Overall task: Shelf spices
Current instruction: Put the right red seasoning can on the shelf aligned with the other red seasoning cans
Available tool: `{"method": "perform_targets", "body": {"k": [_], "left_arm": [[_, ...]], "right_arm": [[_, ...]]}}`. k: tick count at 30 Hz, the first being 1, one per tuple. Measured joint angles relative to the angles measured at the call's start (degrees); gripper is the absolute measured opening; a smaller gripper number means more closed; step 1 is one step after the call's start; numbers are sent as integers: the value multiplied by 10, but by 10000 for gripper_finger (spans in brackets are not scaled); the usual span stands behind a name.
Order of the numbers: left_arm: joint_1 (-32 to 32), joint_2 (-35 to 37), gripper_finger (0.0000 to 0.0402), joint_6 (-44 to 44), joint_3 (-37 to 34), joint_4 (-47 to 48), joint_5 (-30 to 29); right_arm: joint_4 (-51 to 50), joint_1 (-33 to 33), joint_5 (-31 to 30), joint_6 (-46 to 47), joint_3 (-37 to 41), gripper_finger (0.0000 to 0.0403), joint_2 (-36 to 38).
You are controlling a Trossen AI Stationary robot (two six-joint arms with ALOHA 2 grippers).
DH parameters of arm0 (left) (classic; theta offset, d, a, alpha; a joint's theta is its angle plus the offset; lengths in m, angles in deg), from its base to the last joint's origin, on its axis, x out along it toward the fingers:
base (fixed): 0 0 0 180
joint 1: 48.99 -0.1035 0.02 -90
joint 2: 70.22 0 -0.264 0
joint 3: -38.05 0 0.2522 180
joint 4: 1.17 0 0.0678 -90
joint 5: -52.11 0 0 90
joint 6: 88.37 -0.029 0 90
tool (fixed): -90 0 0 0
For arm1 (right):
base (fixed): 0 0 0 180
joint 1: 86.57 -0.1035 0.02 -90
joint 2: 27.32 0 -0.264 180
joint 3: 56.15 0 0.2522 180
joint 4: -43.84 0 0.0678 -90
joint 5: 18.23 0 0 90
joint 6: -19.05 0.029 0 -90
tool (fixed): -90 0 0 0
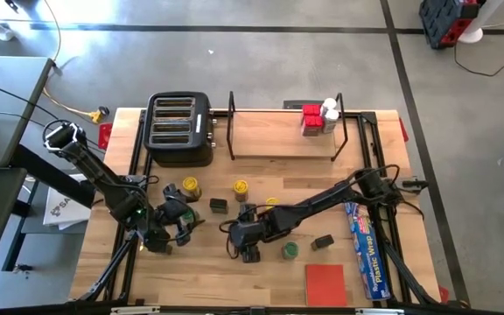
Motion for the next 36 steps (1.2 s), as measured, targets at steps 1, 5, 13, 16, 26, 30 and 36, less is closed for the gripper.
{"method": "perform_targets", "body": {"k": [1,5,13,16,26,30,36], "left_arm": [[0,0,337,0,0,0,0],[0,0,337,0,0,-19,-16],[-1,0,337,-42,0,-63,-74],[-1,0,337,-49,0,-69,-102],[-23,-1,337,-56,0,-90,-161],[-50,-1,337,-101,0,-111,-115],[-96,0,337,-163,0,-147,-45]], "right_arm": [[4,2,10,0,-1,278,3],[9,16,31,-2,-1,208,5],[-101,33,55,-73,-53,202,45],[-168,46,33,-109,-66,202,108],[-304,245,42,-248,69,202,342],[-261,358,91,-310,219,202,404],[-152,468,117,-366,370,202,449]]}}
